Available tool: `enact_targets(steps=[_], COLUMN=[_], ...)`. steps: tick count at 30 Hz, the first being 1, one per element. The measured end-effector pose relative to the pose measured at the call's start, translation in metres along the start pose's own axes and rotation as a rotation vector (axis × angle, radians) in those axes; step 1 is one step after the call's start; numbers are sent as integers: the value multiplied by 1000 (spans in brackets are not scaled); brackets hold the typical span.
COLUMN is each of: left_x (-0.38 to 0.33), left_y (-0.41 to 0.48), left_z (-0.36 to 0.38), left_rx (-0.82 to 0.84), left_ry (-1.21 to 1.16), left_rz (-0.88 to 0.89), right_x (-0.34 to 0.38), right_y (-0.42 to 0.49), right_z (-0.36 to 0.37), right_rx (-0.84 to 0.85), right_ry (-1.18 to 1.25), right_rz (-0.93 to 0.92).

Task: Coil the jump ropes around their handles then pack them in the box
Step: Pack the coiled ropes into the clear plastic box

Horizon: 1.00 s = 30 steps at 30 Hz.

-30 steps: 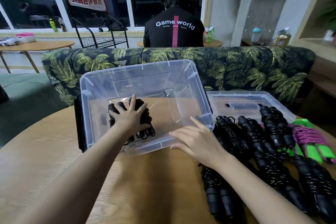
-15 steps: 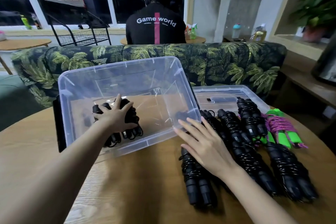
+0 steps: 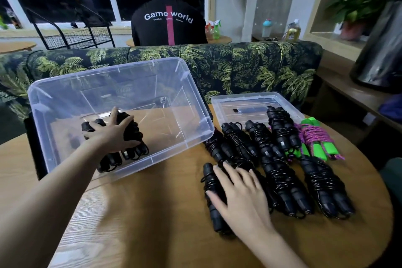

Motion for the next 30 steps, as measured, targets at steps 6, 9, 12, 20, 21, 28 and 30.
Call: enact_targets(steps=[6,9,12,20,21,28,30], left_x=[-4,-5,-6,-8,-8,-10,-10], left_y=[-9,-12,-12,-19,-19,-20,-20], left_z=[-4,-5,-6,-7,-7,-9,-8], left_rx=[9,12,22,32,33,44,45], left_ry=[-22,-28,-31,-54,-56,-50,-46], left_rz=[3,4,10,7,7,8,4], right_x=[17,32,34,29,28,22,26], right_y=[-9,-17,-22,-23,-23,-7,9], right_z=[17,16,19,16,13,-39,-59], right_rx=[105,80,81,56,44,-165,-215], right_ry=[-92,-111,-92,26,38,130,195], right_rz=[55,-75,-59,42,45,30,33])
Point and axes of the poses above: each hand's wrist, its own y-axis towards the middle knuckle, its own z-axis out of the palm, x = y × z, the point moved 5 cm from there along y, towards the middle knuckle, and after that the axes turned 4 degrees about -y, right-handed, at the moved point
